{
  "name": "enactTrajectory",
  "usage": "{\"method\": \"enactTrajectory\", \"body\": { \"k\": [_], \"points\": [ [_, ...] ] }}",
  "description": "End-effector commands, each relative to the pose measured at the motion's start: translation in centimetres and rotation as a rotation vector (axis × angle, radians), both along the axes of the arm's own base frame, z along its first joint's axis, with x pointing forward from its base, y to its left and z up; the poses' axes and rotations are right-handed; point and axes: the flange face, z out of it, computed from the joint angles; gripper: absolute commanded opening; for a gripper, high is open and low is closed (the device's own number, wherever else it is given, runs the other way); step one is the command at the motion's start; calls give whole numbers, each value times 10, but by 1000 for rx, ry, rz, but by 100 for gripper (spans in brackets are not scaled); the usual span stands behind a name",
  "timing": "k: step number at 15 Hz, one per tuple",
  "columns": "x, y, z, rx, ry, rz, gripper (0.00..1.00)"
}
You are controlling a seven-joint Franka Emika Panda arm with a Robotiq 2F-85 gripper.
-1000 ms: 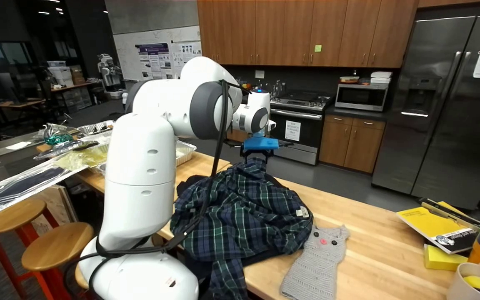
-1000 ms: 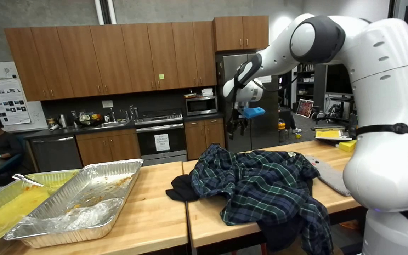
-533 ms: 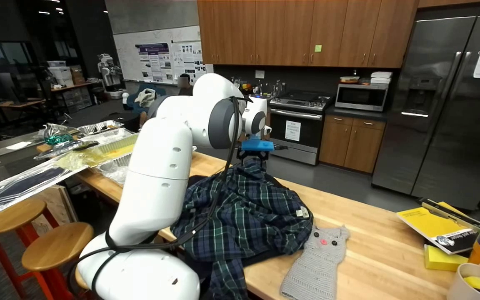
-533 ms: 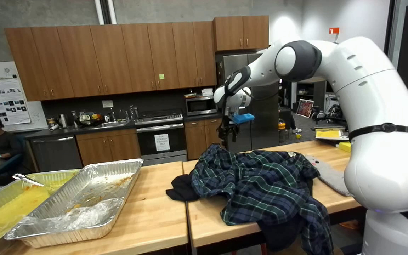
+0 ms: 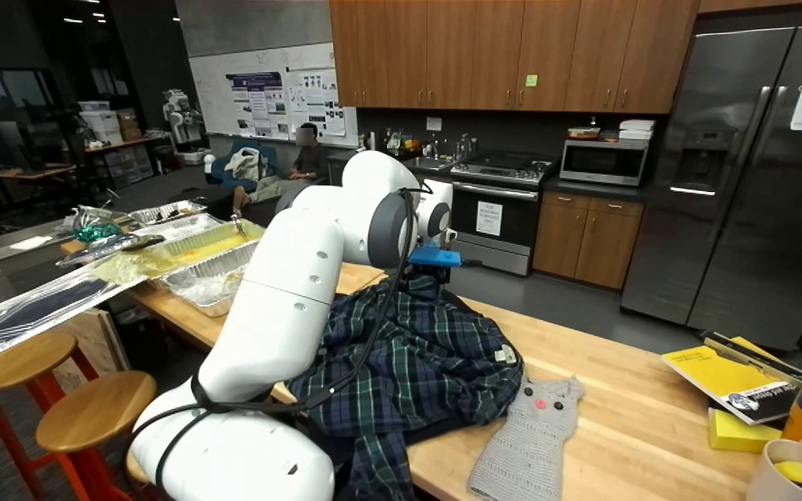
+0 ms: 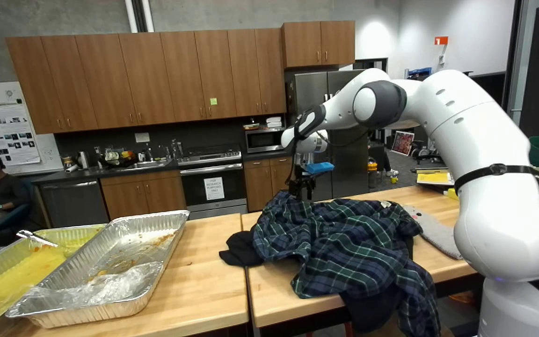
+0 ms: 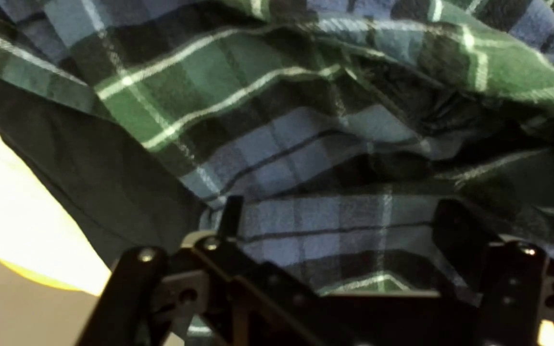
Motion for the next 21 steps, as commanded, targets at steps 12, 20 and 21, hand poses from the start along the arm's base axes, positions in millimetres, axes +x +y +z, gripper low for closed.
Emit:
{"method": "enactTrajectory", "body": {
  "k": [12,20,21],
  "points": [
    [9,-6,-8,-58,-8,32,0],
    [10,-48,55,-56,-105,-33,1],
    [11,-57,65,-57,-122,-47,1]
  ]
}}
